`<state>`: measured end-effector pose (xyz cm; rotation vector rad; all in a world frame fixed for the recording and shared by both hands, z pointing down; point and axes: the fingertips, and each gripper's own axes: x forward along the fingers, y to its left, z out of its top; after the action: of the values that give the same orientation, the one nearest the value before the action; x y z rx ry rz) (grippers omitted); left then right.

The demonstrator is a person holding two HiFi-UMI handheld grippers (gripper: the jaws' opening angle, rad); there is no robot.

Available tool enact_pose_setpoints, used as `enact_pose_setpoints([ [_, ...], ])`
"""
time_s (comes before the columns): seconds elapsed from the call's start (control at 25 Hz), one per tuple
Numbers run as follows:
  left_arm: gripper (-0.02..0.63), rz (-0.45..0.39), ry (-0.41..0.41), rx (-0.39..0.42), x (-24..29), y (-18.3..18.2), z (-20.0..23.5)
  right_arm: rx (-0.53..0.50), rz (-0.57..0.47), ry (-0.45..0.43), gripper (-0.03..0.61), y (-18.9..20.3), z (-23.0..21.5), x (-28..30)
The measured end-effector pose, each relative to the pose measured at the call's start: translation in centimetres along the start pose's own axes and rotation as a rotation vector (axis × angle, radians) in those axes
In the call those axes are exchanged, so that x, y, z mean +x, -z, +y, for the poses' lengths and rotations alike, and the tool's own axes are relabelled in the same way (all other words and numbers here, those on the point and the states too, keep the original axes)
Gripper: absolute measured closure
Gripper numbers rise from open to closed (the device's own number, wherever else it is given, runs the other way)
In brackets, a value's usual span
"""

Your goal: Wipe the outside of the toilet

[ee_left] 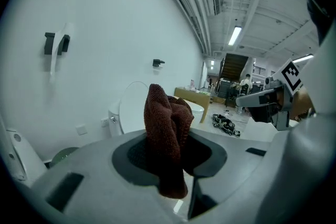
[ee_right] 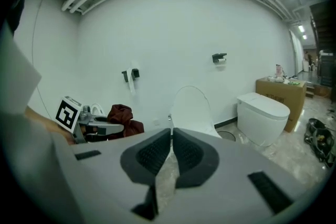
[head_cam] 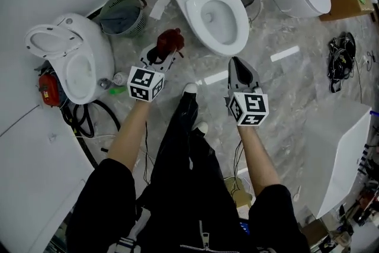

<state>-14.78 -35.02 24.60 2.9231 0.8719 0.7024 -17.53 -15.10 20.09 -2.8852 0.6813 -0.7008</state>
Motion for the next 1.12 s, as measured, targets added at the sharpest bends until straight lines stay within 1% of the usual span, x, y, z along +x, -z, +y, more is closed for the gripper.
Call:
enact_pose_setpoints([
  [0.12,0.486,0.004,0.025,-0.003,3.7,2.3,1.7,0.009,0.011,-0.005,0.569,2.2,-0.5,4.6],
  [0.24,0.486,0.026,0.044,-0.009,7.1,5.7,3.4,0.031,0.042,-0.016,0.575,5.9,-0.3,9.2],
  [0.48,0.487,0.039,0.006,-0.058,12.4,13.0,7.2,0.046,0.114,-0.051,0.575,13.1,-0.3,15.7],
  [0.64,0.488,0.089,-0.001,-0.083,15.8,18.9,9.8,0.063,0.143,-0.062,0.575,16.8,-0.7,18.5],
  [0.76,0.491,0.109,-0.036,-0.105,18.1,22.5,12.0,0.08,0.18,-0.073,0.575,19.4,-0.9,19.9],
  [0.96,0.497,0.126,-0.051,-0.096,22.9,26.1,15.4,0.095,0.214,-0.074,0.575,21.8,-1.3,22.1],
  [1.12,0.511,0.107,-0.094,-0.169,26.7,27.7,18.3,0.121,0.232,-0.09,0.575,23.4,-1.5,23.9],
])
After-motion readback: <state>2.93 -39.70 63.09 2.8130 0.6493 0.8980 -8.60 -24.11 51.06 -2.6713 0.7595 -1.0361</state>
